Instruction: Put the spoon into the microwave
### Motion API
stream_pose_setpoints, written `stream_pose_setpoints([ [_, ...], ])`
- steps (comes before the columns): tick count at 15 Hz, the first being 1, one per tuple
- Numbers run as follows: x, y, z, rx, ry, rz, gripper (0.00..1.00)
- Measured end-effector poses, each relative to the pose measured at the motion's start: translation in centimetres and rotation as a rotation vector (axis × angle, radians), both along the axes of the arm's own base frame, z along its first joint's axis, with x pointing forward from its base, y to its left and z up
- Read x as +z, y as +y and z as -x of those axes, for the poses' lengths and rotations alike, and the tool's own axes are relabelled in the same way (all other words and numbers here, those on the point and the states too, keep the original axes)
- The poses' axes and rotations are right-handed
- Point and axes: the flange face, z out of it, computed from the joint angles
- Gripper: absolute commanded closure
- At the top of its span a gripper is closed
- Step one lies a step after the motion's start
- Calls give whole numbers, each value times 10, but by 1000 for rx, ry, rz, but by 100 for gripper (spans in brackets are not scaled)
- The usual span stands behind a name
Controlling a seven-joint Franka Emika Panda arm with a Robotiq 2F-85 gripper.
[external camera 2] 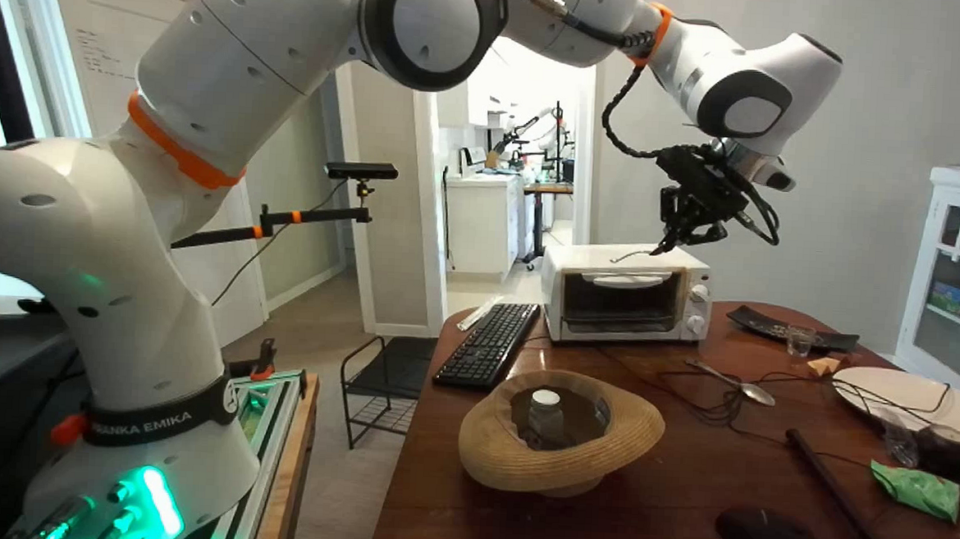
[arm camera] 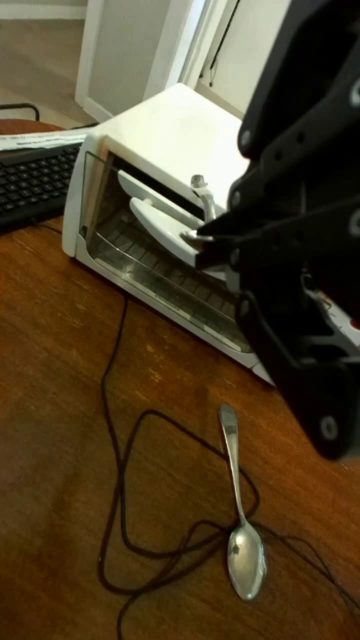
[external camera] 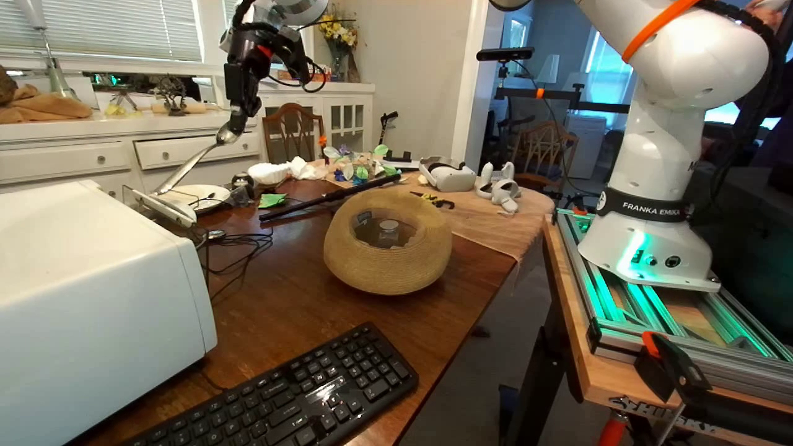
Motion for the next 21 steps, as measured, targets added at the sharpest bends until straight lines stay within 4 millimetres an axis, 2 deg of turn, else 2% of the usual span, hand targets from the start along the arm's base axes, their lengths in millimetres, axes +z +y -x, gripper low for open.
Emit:
stream_pose_setpoints([
  [6,-15,22,-8,-54,-56,94,98],
  [13,-28,22,-11,-218,-36,380,98],
  [15,-42,16,-10,-264,-5,443,98],
  [20,-107,-8,-1,-328,156,537,98],
  [21,-113,-12,0,-333,177,536,98],
])
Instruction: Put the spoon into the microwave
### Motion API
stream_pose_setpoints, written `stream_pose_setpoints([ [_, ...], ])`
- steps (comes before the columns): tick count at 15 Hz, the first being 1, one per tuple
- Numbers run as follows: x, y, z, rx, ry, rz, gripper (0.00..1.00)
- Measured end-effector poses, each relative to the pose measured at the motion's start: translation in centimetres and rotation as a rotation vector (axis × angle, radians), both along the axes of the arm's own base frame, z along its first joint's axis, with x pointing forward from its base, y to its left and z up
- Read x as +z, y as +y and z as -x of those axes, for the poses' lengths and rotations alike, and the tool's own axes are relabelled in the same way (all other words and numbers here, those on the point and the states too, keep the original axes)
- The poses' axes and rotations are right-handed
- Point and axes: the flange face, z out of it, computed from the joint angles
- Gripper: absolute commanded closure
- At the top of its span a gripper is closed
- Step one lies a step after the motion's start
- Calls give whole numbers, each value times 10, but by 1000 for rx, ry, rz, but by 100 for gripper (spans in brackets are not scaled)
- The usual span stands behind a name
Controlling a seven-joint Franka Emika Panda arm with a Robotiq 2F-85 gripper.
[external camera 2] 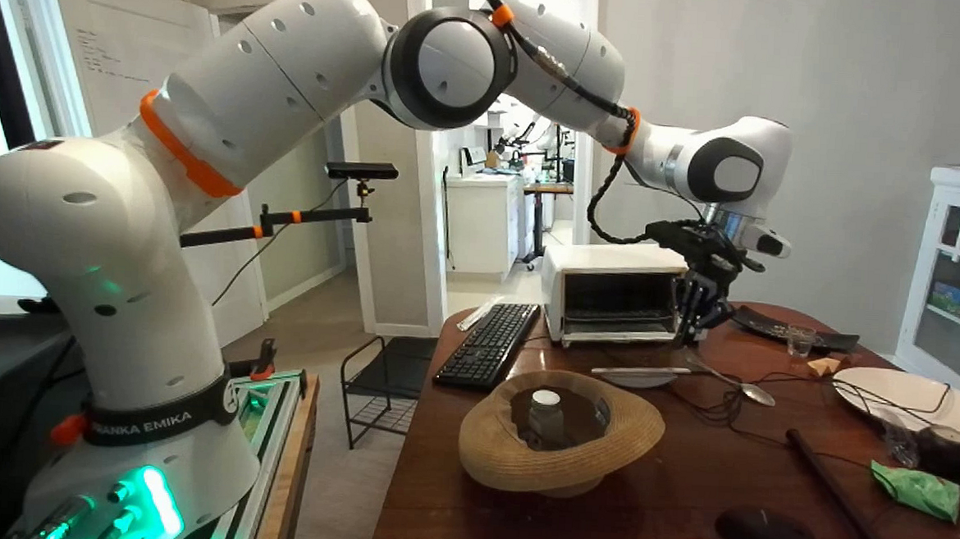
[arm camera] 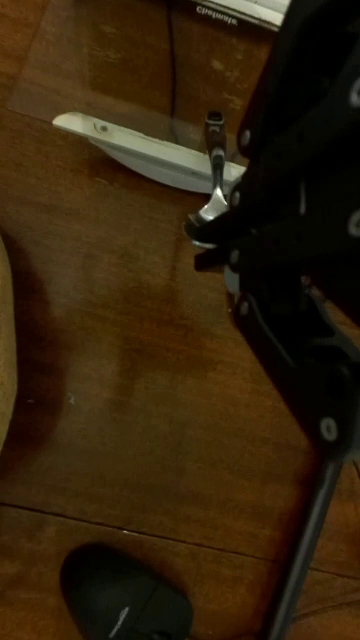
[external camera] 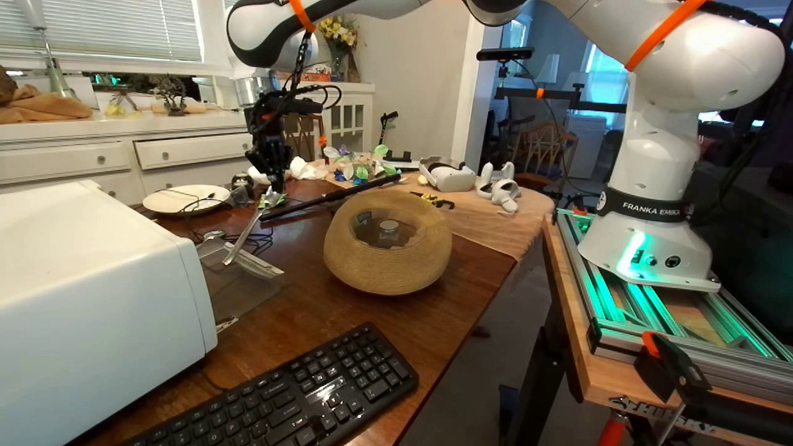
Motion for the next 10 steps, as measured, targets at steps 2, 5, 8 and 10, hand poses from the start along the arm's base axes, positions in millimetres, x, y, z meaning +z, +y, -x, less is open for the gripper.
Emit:
stream_pose_setpoints([
  [2,0,-5,-1,-16,14,-23,98],
  [5,0,-16,-2,-43,20,-66,98],
  [8,0,-37,-4,-72,9,-180,98],
  [10,-4,-55,-5,-74,-11,-278,98],
])
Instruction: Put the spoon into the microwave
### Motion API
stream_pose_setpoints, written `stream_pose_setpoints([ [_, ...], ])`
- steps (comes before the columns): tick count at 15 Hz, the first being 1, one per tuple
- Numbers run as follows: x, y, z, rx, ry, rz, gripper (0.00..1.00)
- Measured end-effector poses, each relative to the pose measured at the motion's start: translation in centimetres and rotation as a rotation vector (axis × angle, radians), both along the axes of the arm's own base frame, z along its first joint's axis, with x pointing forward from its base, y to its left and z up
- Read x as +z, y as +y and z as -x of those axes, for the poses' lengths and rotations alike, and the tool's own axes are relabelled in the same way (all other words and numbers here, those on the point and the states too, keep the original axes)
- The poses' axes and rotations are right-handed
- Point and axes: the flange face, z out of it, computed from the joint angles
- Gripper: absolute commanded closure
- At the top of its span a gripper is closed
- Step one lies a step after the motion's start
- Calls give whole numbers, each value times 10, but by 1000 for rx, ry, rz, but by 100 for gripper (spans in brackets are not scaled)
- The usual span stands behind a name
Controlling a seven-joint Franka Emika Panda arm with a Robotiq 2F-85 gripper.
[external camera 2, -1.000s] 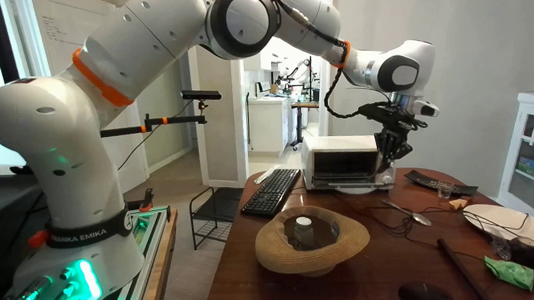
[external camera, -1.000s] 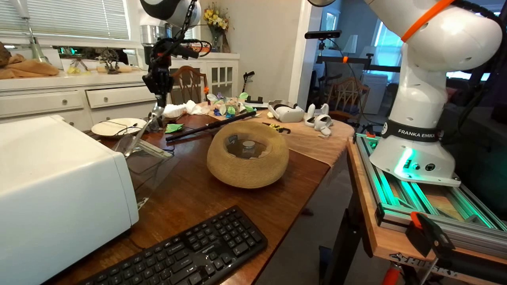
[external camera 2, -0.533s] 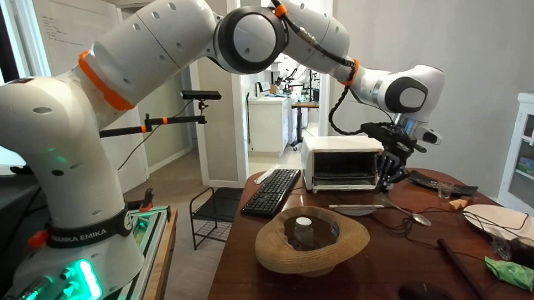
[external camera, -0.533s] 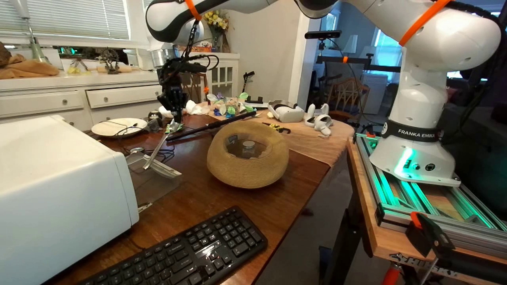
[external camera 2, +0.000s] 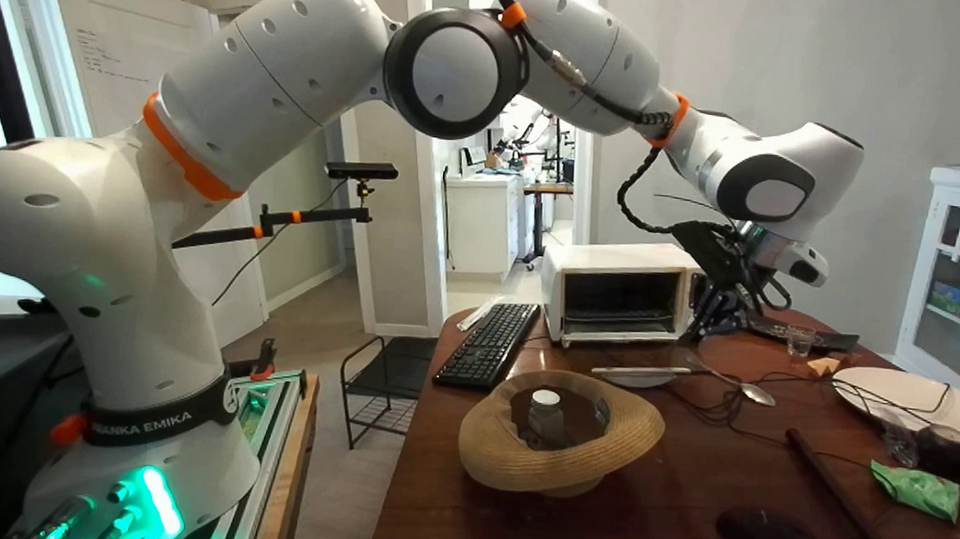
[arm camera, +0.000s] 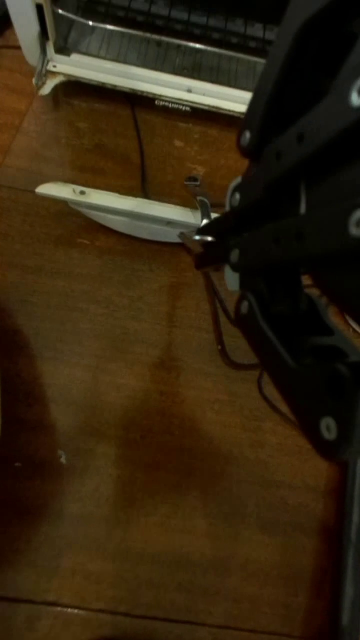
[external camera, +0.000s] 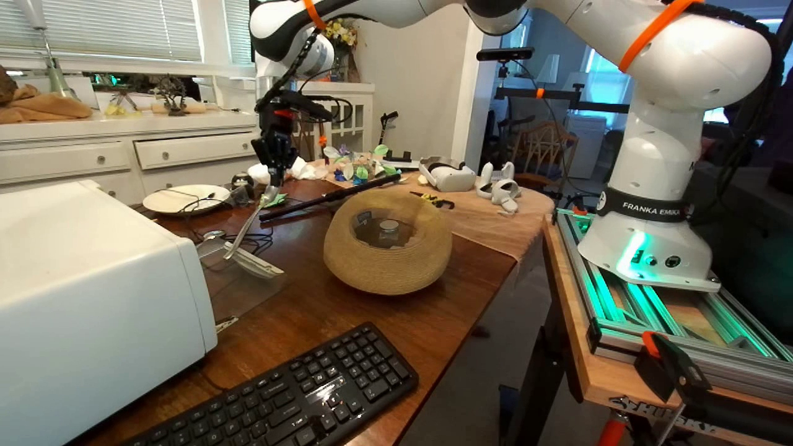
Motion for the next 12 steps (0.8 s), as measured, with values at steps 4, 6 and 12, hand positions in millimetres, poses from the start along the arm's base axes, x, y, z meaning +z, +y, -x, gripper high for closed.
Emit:
stream_pose_setpoints([
  [4,-14,-28,1,48,-81,-176,98],
  [6,-27,-35,3,99,-115,-255,98],
  [12,-76,-40,16,306,-217,-439,98],
])
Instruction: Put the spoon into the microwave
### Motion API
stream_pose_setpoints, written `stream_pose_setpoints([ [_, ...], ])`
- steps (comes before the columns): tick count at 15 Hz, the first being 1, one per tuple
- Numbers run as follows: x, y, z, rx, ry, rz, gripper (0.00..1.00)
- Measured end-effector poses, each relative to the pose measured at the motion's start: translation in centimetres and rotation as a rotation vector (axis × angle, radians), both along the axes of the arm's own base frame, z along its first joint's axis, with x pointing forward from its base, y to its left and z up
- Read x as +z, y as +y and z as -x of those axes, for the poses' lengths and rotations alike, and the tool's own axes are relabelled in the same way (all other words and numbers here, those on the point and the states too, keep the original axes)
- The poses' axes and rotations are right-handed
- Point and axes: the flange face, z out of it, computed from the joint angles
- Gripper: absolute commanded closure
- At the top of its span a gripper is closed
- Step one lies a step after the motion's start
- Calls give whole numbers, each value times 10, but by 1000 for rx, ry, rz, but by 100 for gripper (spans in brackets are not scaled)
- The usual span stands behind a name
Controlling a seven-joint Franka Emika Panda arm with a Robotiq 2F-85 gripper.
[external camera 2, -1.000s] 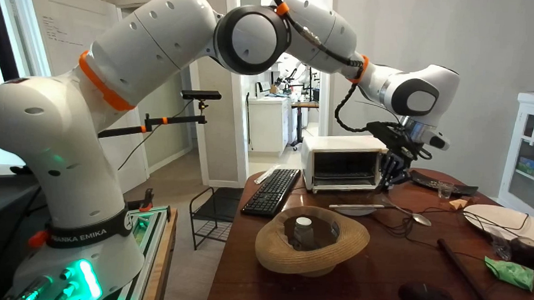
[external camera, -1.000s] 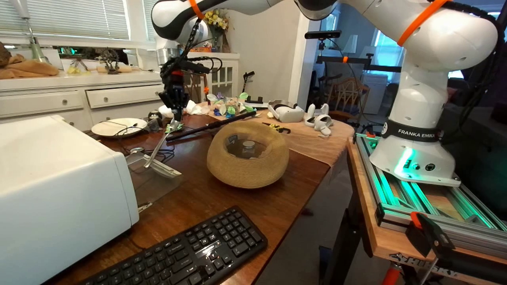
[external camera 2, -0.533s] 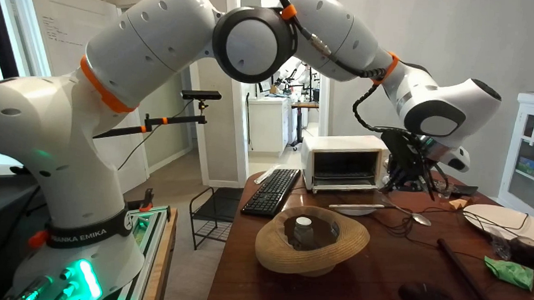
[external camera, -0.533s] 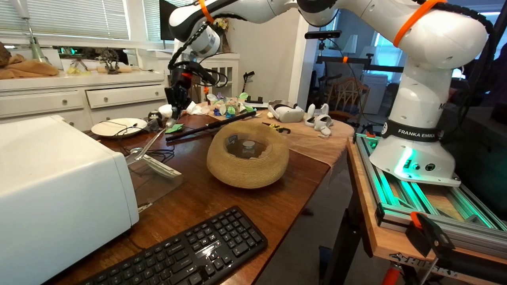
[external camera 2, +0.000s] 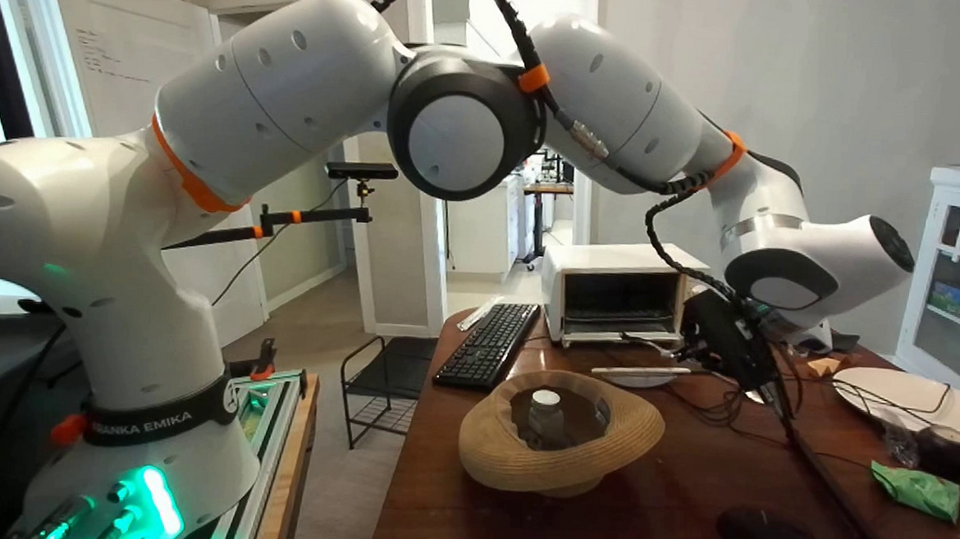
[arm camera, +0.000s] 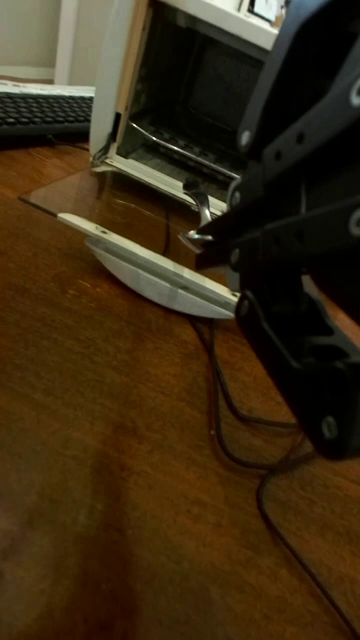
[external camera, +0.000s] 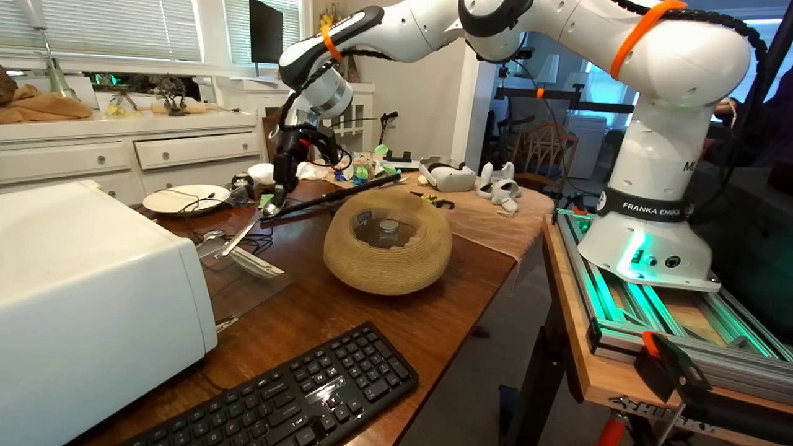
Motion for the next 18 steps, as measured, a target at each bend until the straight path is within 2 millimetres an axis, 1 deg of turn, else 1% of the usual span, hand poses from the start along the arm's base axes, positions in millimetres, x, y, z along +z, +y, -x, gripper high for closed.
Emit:
stream_pose_setpoints([
  [3,-18,4,9,129,-42,-76,98],
  [5,-25,13,15,220,-53,-132,98],
  [7,-27,25,18,306,-56,-188,98],
  [9,-23,40,17,374,-60,-224,98],
  [13,-5,72,8,462,-79,-251,98],
  [15,1,83,1,465,-92,-241,98],
  [16,2,87,-1,458,-91,-234,93],
  [18,1,93,-5,440,-74,-207,93],
])
